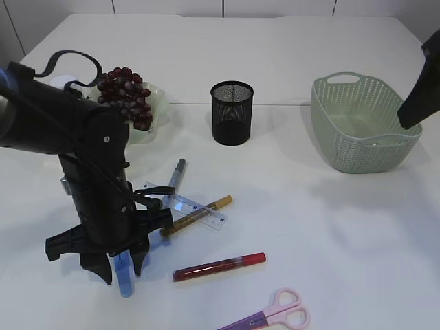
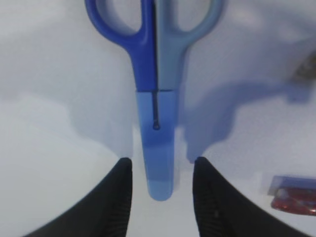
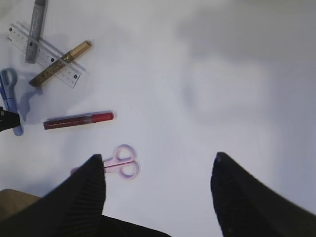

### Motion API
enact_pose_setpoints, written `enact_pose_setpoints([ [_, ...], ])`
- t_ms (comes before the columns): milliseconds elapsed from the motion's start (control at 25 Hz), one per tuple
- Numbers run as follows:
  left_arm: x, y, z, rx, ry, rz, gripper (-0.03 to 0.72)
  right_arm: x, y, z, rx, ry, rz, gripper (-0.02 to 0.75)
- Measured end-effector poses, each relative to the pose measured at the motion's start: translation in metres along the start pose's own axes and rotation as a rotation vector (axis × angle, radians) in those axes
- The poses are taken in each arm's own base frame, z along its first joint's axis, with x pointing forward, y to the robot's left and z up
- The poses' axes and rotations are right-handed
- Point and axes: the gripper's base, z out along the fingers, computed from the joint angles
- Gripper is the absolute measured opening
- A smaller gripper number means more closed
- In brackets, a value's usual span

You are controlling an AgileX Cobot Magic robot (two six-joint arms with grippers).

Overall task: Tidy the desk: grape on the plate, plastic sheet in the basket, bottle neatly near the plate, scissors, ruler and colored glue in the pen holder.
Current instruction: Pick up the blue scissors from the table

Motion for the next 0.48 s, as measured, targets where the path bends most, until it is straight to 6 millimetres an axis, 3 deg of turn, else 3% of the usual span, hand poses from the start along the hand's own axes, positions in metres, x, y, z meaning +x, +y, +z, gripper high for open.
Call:
enact_pose_setpoints([
  [480, -0.0002, -0.0002, 0.0008, 0.000, 0.000, 0.004, 0.278, 0.0000, 0.0000, 0.0000, 0.000, 0.000, 0.000, 0.524],
])
